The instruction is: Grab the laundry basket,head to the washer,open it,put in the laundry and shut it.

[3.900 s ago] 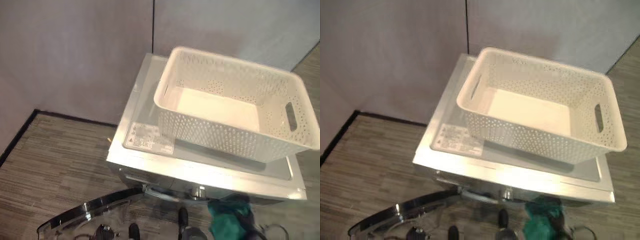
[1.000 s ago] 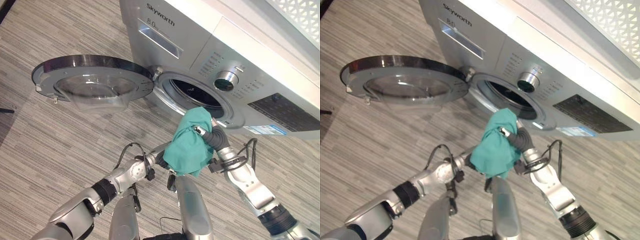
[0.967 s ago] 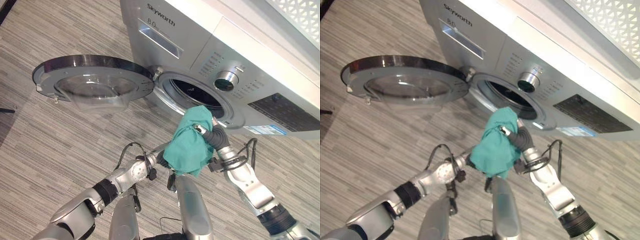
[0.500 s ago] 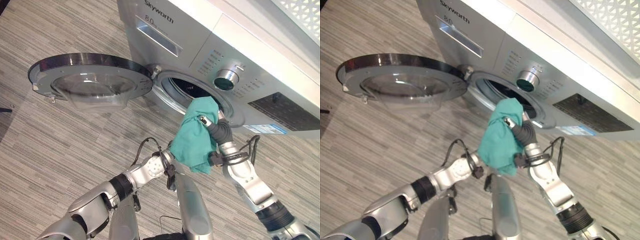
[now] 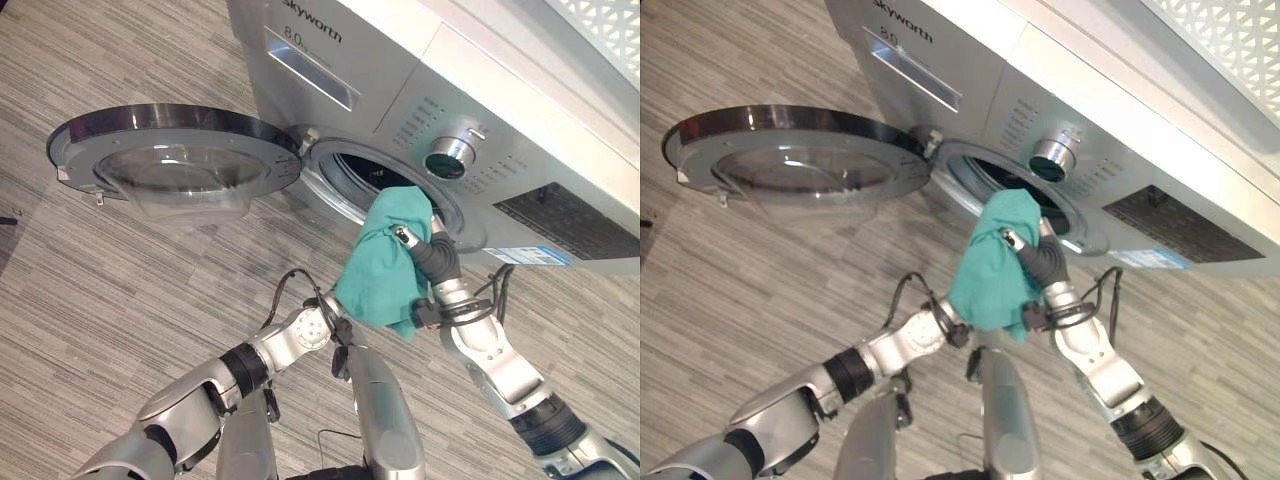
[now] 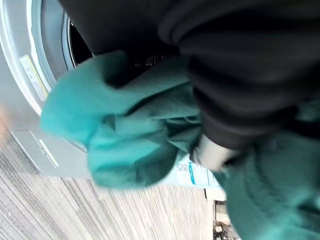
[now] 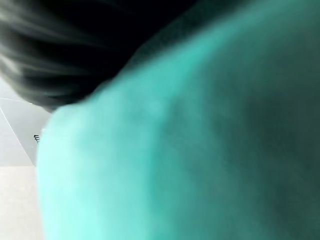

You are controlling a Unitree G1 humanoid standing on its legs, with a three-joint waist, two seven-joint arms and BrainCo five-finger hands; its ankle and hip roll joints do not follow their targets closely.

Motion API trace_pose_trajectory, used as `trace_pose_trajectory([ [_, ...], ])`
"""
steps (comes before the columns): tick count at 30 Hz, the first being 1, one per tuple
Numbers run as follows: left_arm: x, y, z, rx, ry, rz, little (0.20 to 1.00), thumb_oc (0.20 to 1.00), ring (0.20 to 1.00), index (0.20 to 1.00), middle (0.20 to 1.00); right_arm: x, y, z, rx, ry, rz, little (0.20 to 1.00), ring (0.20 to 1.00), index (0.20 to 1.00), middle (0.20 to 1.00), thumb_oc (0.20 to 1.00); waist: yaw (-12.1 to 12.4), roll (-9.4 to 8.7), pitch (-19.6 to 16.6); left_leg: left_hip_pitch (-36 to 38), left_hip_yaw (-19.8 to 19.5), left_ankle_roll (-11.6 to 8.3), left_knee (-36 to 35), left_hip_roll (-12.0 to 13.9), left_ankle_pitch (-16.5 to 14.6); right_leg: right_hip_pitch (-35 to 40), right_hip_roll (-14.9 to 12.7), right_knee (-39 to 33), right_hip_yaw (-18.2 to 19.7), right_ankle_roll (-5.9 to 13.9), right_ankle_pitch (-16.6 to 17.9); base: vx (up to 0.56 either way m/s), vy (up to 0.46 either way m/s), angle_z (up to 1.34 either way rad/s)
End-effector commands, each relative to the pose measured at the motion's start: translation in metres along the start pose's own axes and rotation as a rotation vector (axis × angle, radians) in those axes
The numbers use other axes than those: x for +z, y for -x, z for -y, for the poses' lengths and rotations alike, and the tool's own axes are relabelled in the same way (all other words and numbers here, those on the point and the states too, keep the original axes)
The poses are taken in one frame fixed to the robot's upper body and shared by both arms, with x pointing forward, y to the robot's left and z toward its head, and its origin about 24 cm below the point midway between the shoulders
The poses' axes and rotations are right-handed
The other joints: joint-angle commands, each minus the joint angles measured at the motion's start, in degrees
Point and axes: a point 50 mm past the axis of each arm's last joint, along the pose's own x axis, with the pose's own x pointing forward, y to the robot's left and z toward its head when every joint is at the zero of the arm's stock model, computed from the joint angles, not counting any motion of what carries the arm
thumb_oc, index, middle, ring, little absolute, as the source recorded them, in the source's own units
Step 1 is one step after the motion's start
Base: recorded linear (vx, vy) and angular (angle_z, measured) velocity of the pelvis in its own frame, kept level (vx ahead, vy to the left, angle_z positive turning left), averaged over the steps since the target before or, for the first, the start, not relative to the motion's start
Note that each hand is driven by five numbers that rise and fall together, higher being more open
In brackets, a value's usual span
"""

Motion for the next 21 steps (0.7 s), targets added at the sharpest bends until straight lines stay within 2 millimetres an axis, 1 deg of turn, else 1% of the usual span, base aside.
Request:
trace_pose_trajectory([
  [1,0.017,-0.004,0.02,0.012,0.121,0.075,0.2,0.2,0.2,0.2,0.2,0.018,0.005,-0.01,0.067,0.015,0.122,0.875,0.875,0.875,0.875,0.875,0.53,-0.57,-3.54,-4.11,-0.67,0.95,0.4,4.2,1.97,0.3,-3.2,6.35,3.43,10.15,-6.23,0.0,0.0,0.0],
  [2,0.013,-0.002,0.019,0.028,0.136,0.063,0.2,0.2,0.2,0.2,0.2,0.013,0.008,-0.01,0.085,0.047,0.097,1.0,1.0,1.0,1.0,1.0,0.57,-0.66,-3.38,-4.12,-0.66,0.96,0.4,4.17,2.06,0.31,-3.22,6.41,3.35,10.13,-6.18,0.0,0.0,0.0],
  [3,0.013,-0.002,0.019,0.028,0.136,0.062,0.2,0.2,0.2,0.2,0.2,0.013,0.008,-0.01,0.086,0.047,0.097,1.0,1.0,1.0,1.0,1.0,0.55,-0.66,-3.39,-4.12,-0.66,0.96,0.39,4.17,2.06,0.31,-3.23,6.41,3.35,10.13,-6.18,0.0,0.0,0.0],
  [5,0.01,-0.001,0.018,0.041,0.149,0.049,0.2,0.2,0.2,0.2,0.2,0.005,0.013,-0.008,0.088,0.065,0.059,1.0,1.0,1.0,1.0,1.0,0.49,-0.72,-3.19,-4.08,-0.64,0.97,0.38,4.09,2.07,0.31,-3.33,6.47,3.4,10.1,-6.16,0.0,0.0,0.0],
  [8,0.007,0.001,0.015,0.059,0.149,0.041,0.2,0.2,0.2,0.2,0.2,-0.005,0.022,-0.005,0.104,0.163,0.011,1.0,1.0,1.0,1.0,1.0,0.29,-0.75,-3.0,-4.04,-0.51,0.93,0.13,3.95,2.29,0.36,-3.46,6.47,3.48,10.13,-6.11,0.0,0.0,0.0],
  [11,0.005,0.002,0.01,0.105,0.16,0.031,0.2,0.2,0.2,0.2,0.2,-0.025,0.04,0.004,0.076,0.233,-0.095,1.0,1.0,1.0,1.0,1.0,-0.33,-0.91,-2.67,-4.25,-0.39,0.87,-0.12,3.78,2.69,0.12,-3.57,6.55,3.4,10.24,-6.02,0.0,0.0,0.0],
  [13,0.0,0.003,0.008,0.133,0.17,0.007,0.2,0.2,0.2,0.2,0.2,-0.035,0.052,0.012,0.068,0.296,-0.15,1.0,1.0,1.0,1.0,1.0,-0.83,-1.15,-2.52,-4.37,-0.3,0.8,-0.34,3.83,3.0,-0.04,-3.58,6.57,3.38,10.26,-5.97,0.0,0.0,0.0],
  [14,-0.003,0.003,0.006,0.153,0.176,-0.008,0.2,0.2,0.2,0.2,0.2,-0.039,0.06,0.018,0.068,0.366,-0.175,1.0,1.0,1.0,1.0,1.0,-1.15,-1.25,-2.4,-4.42,-0.18,0.74,-0.52,3.88,3.24,-0.19,-3.58,6.62,3.34,10.31,-5.94,0.0,0.0,0.0],
  [15,-0.008,0.003,0.0,0.194,0.179,-0.027,0.2,0.2,0.2,0.2,0.2,-0.05,0.074,0.026,0.072,0.463,-0.235,1.0,1.0,1.0,1.0,1.0,-1.91,-1.51,-2.18,-4.64,-0.03,0.59,-0.84,3.99,3.67,-0.56,-3.53,6.66,3.3,10.38,-5.86,0.0,0.0,0.0],
  [16,-0.007,0.003,0.001,0.194,0.18,-0.027,0.2,0.2,0.2,0.2,0.2,-0.05,0.075,0.026,0.071,0.465,-0.236,1.0,1.0,1.0,1.0,1.0,-1.91,-1.46,-2.24,-4.67,-0.05,0.58,-0.86,3.99,3.69,-0.59,-3.54,6.67,3.29,10.38,-5.86,0.0,0.0,0.0],
  [17,-0.009,0.003,-0.003,0.216,0.177,-0.034,0.2,0.2,0.2,0.2,0.2,-0.058,0.084,0.03,0.073,0.509,-0.286,1.0,1.0,1.0,1.0,1.0,-2.33,-1.69,-2.09,-4.88,0.02,0.51,-0.98,4.06,3.9,-0.84,-3.47,6.68,3.29,10.43,-5.81,0.0,0.0,0.0],
  [18,-0.009,0.003,-0.003,0.216,0.178,-0.033,0.2,0.2,0.2,0.2,0.2,-0.059,0.084,0.03,0.073,0.511,-0.286,1.0,1.0,1.0,1.0,1.0,-2.33,-1.65,-2.16,-4.92,0.02,0.51,-1.0,4.05,3.92,-0.89,-3.48,6.7,3.29,10.43,-5.81,0.0,0.0,0.0],
  [19,-0.012,0.002,-0.009,0.252,0.175,-0.044,0.2,0.2,0.2,0.2,0.2,-0.072,0.105,0.039,0.08,0.578,-0.381,1.0,1.0,1.0,1.0,1.0,-3.09,-1.95,-1.89,-5.39,0.2,0.33,-1.26,4.15,4.29,-1.34,-3.37,6.57,3.39,10.51,-5.73,-0.02,0.007,-0.05],
  [21,-0.016,0.002,-0.012,0.273,0.167,-0.064,0.2,0.2,0.2,0.2,0.2,-0.091,0.134,0.049,0.088,0.637,-0.521,1.0,1.0,1.0,1.0,1.0,-3.88,-2.04,-1.79,-6.13,0.29,0.03,-1.77,4.17,4.88,-2.15,-3.22,6.24,3.47,10.66,-5.4,-0.02,0.005,-0.01],
])
